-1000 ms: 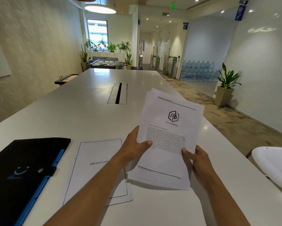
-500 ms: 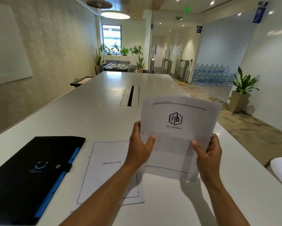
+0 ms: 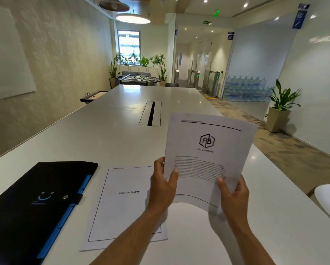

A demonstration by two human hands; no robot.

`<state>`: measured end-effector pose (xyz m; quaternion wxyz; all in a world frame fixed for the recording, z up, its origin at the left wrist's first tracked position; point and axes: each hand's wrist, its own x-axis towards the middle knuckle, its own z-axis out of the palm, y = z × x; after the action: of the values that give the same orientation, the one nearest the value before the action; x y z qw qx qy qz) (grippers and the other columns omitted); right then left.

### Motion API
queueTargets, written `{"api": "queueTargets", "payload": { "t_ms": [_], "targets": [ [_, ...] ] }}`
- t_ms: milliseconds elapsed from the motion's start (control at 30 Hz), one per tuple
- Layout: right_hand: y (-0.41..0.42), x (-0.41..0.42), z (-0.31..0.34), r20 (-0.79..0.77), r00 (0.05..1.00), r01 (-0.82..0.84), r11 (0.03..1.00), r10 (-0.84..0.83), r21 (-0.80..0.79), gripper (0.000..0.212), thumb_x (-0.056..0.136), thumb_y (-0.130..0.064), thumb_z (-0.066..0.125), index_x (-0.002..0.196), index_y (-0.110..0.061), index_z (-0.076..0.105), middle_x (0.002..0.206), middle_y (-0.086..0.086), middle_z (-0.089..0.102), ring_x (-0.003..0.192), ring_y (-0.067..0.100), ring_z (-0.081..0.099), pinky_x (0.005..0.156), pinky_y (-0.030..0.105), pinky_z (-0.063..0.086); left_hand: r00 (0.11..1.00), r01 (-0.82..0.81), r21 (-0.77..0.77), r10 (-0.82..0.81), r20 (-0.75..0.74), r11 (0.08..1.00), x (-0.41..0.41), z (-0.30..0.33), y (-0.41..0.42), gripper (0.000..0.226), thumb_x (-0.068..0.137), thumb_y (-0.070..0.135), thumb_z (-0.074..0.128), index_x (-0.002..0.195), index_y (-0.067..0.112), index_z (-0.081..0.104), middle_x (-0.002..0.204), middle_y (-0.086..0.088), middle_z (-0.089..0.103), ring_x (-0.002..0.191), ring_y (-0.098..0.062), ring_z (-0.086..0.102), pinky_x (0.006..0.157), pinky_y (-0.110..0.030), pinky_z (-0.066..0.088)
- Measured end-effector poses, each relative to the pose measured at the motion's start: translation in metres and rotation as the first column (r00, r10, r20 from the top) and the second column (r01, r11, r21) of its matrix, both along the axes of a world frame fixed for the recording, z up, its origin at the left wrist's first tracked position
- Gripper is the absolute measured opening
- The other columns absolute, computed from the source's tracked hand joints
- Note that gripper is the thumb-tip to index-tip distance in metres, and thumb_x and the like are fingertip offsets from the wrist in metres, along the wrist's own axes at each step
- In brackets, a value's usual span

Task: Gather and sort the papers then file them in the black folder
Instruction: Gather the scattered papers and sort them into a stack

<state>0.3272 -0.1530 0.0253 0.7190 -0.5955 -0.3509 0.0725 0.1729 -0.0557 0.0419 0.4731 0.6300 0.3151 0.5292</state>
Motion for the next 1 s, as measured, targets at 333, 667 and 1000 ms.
{"api": "queueTargets", "payload": {
  "t_ms": [333,667,1000],
  "targets": [
    [0.003,0.006,0.001,-0.192,0.981,-0.069,0.986,0.039,-0.151,0.024,0.085,-0.007,0.065,0.103,-0.022,0.063,0.097,-0.007,0.068,0.088,0.014,0.065,0.068,0.023,0.052,0.497,-0.609,0.122,0.496,-0.712,0.784,-0.097,-0.027,0.051,0.048,0.084,0.034,0.066,0.125,0.018,0.047,0.141,-0.012,0.041,0.129,-0.032,0.036,0.101,-0.050,0.032],
    [0.027,-0.024,-0.024,-0.305,0.945,-0.268,0.823,0.122,-0.501,0.028,0.080,0.004,0.063,0.101,-0.013,0.057,0.094,0.008,0.064,0.076,0.013,0.061,0.059,0.020,0.046,0.245,-0.510,0.104,0.260,-0.934,0.854,-0.121,-0.032,0.050,0.089,0.076,0.058,0.068,0.143,0.017,0.026,0.135,-0.022,0.044,0.123,-0.037,0.042,0.097,-0.050,0.037],
    [0.032,-0.039,-0.029,-0.067,0.972,-0.211,0.721,0.224,-0.659,0.026,0.084,-0.012,0.064,0.102,-0.024,0.050,0.091,-0.002,0.057,0.074,0.011,0.055,0.052,0.014,0.041,0.402,-0.525,-0.117,0.124,-0.907,0.843,-0.123,-0.019,0.071,0.111,0.063,0.041,0.088,0.146,0.019,0.018,0.133,-0.024,0.043,0.116,-0.039,0.051,0.086,-0.047,0.048]
  ]
}}
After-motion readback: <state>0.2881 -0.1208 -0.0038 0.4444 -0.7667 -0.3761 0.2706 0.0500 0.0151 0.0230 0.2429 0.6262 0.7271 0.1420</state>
